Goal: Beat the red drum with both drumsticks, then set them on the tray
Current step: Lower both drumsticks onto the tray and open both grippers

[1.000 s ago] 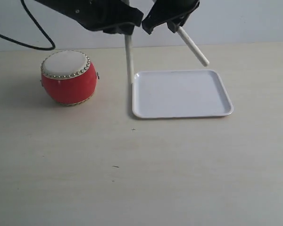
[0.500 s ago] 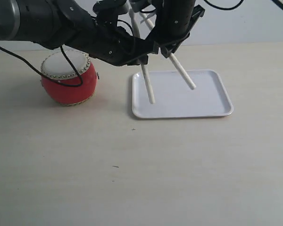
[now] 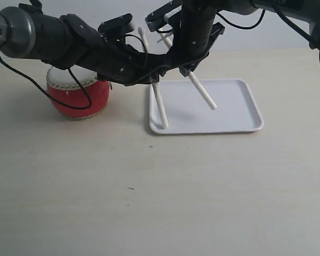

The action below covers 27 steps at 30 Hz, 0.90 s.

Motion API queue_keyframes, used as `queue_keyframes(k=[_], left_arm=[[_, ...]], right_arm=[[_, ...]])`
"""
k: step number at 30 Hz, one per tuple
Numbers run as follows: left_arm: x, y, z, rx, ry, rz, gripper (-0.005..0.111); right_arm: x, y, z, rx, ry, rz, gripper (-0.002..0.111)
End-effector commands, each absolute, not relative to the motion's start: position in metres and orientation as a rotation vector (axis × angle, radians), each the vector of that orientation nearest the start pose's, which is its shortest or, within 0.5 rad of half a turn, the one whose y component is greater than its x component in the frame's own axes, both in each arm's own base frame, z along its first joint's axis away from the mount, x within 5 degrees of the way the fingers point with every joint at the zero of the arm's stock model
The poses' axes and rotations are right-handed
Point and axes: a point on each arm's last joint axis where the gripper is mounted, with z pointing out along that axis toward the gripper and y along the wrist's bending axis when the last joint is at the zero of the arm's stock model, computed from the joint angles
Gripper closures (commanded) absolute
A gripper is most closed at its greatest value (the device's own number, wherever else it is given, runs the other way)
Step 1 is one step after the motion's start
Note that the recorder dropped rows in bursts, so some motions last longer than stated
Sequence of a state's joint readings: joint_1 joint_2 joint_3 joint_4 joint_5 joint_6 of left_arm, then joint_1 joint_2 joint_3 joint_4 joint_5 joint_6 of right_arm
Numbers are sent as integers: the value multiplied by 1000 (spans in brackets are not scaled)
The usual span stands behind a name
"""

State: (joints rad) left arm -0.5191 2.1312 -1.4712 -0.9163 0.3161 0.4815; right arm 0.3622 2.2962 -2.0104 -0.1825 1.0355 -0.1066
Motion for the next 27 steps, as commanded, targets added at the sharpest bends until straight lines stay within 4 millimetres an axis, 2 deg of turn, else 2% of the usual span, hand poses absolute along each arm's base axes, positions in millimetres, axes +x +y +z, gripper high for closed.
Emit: queue_keyframes(k=[1,6,12,16,20,27], left_arm=[[399,-252,148,294,2443,-709,107],[397,-252,142,329,2479,-725,107],[400,-250,145,336,2482,-744,107],[403,-250,135,365,2537,-783,107],[404,-255,119,408,2609,-841,107],[411,-262,114,424,2639,-916,107]], right_arm=[[471,166,187,-732,2688,-143,108],[474,168,157,-756,2737,-155,108],[474,168,133,-775,2789,-165,108],[475,168,118,-785,2816,-171,108],[474,168,113,-789,2828,-173,108],[474,167,113,-791,2836,-176,108]])
